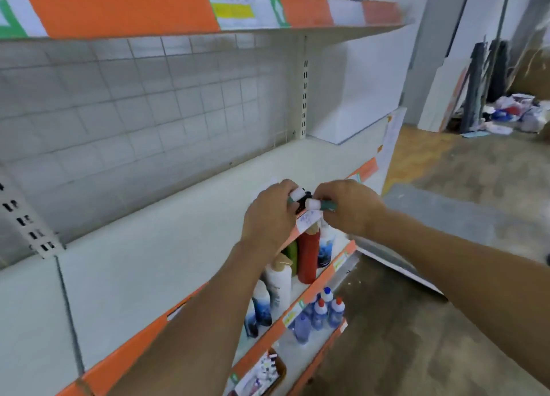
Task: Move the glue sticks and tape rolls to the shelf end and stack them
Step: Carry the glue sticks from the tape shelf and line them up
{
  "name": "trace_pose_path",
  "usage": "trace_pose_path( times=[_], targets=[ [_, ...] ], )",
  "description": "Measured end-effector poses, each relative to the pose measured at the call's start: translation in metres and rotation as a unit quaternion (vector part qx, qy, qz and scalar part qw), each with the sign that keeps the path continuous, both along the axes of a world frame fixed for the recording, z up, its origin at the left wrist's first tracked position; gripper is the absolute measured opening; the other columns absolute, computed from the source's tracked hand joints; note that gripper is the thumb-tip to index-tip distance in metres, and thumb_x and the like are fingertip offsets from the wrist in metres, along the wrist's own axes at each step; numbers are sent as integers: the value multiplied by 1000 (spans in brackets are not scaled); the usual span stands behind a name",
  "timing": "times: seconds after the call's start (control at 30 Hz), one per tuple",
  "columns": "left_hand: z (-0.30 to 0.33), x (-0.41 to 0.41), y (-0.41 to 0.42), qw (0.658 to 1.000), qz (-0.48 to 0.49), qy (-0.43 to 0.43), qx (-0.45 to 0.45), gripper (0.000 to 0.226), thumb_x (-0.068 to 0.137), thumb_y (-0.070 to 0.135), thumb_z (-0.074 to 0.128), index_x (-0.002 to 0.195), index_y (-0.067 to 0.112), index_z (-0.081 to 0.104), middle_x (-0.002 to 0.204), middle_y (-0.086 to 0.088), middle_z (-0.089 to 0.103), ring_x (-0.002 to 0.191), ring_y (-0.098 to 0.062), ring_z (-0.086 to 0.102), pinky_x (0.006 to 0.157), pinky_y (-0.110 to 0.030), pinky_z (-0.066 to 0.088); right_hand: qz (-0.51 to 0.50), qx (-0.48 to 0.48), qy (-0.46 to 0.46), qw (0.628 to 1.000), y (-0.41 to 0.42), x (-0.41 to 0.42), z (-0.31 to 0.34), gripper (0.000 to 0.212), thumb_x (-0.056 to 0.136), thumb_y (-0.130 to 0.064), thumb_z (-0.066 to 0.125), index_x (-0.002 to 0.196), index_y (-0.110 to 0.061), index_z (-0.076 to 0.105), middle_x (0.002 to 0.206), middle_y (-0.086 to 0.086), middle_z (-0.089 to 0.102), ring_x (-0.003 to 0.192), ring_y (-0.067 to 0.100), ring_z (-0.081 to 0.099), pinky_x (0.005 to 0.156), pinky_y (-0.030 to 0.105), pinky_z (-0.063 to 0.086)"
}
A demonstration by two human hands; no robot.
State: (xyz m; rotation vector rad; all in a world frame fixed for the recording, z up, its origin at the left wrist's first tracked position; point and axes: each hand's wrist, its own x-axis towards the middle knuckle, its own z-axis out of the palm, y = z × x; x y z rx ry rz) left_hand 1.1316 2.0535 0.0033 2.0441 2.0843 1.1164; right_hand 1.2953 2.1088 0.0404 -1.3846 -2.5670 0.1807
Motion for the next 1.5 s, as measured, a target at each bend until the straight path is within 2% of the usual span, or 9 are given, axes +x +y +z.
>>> trace_pose_path(
  times=[0.1, 0.2, 0.4, 0.53, 0.67, 0.97, 1.17, 1.33, 1.5],
  targets=[
    [0, -1, 12, 993, 59, -99, 12, 15, 92, 22, 58, 106, 25, 64, 101, 6, 65, 93, -13, 58, 83, -31, 48, 32, -49, 80, 995, 28, 0, 2, 28, 75, -13, 62, 99, -27, 66, 94, -1, 68, 86, 22, 64, 73, 42, 57],
    [1, -4, 13, 983, 124, -122, 51, 20, 90, 21, 64, 109, 24, 70, 104, 0, 63, 96, -12, 53, 81, -21, 41, 84, -73, 145, 983, 48, -7, -1, 24, 77, -14, 68, 99, -23, 67, 89, -6, 67, 86, 20, 64, 75, 38, 55],
    [-4, -7, -6, 946, 207, -234, 80, 27, 88, 20, 70, 114, 26, 66, 100, 2, 63, 88, -10, 61, 84, -33, 54, 128, -146, 260, 946, 66, -28, -20, 26, 80, -16, 74, 103, -25, 66, 90, -15, 64, 78, 0, 60, 63, 15, 43],
    [-7, -6, -16, 932, 228, -267, 89, 30, 91, 13, 66, 118, 26, 60, 96, 12, 63, 86, 5, 60, 70, -9, 48, 169, -173, 332, 912, 66, -44, -30, 37, 86, -9, 70, 118, -22, 57, 91, -11, 62, 77, 12, 68, 68, 27, 54],
    [-10, -4, -12, 934, 225, -265, 81, 35, 92, 12, 65, 120, 30, 54, 94, 12, 63, 87, 4, 61, 70, -10, 48, 211, -156, 382, 886, 62, -49, -39, 60, 89, -7, 68, 138, -31, 42, 94, -4, 60, 79, 10, 67, 71, 20, 54],
    [-20, 0, -16, 956, 203, -195, 83, 28, 91, 14, 65, 110, 31, 53, 108, 13, 61, 90, -3, 65, 77, -20, 55, 245, -124, 386, 881, 52, -60, -53, 39, 88, -9, 71, 120, -24, 54, 102, -6, 66, 89, 2, 66, 75, 15, 54],
    [-22, 4, -15, 960, 204, -171, 90, 25, 92, 16, 64, 109, 31, 55, 110, 13, 56, 92, 1, 62, 79, -15, 51, 229, -105, 379, 891, 49, -65, -66, 41, 88, -9, 71, 120, -27, 52, 103, -4, 65, 91, 4, 65, 78, 23, 56],
    [-22, 7, -14, 961, 210, -155, 90, 21, 94, 17, 62, 108, 30, 55, 109, 12, 56, 92, 2, 60, 79, -14, 51, 214, -110, 383, 892, 50, -65, -68, 41, 88, -9, 71, 119, -29, 52, 103, -5, 65, 92, 0, 65, 78, 12, 52],
    [-22, 6, -13, 962, 221, -141, 81, 11, 97, 18, 59, 105, 23, 54, 112, 10, 51, 88, -3, 61, 70, -2, 43, 209, -109, 384, 893, 49, -70, -71, 39, 87, -8, 73, 119, -23, 54, 100, -3, 65, 89, 0, 64, 74, 6, 48]
  ],
)
